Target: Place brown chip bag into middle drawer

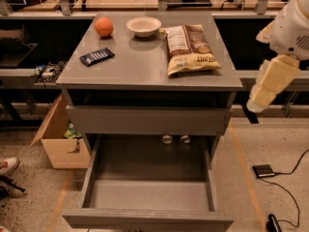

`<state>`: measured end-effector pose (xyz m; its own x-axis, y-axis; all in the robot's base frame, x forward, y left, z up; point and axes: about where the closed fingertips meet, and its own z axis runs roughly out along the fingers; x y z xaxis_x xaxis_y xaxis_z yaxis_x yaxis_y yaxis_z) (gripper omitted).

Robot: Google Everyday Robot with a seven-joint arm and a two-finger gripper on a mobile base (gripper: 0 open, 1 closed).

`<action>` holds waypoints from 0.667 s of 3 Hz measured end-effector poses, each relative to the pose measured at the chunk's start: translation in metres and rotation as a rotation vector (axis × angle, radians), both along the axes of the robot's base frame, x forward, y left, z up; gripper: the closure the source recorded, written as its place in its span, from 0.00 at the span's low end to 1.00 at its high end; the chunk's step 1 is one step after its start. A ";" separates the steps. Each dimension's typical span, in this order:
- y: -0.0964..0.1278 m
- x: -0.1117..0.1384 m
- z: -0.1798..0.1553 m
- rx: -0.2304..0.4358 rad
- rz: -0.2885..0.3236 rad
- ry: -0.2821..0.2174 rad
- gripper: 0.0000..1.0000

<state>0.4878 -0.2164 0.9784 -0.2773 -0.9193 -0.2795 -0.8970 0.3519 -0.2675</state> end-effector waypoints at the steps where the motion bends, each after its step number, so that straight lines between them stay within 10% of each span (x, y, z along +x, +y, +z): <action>1: 0.003 0.048 0.005 0.086 -0.050 -0.057 0.00; 2: 0.011 0.094 0.001 0.220 -0.153 -0.115 0.00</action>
Offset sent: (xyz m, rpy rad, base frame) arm 0.1574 0.0139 0.0043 0.4128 -0.2178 -0.3244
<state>0.5813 -0.2057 0.9794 -0.3630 -0.7832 -0.5048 -0.7973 0.5414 -0.2667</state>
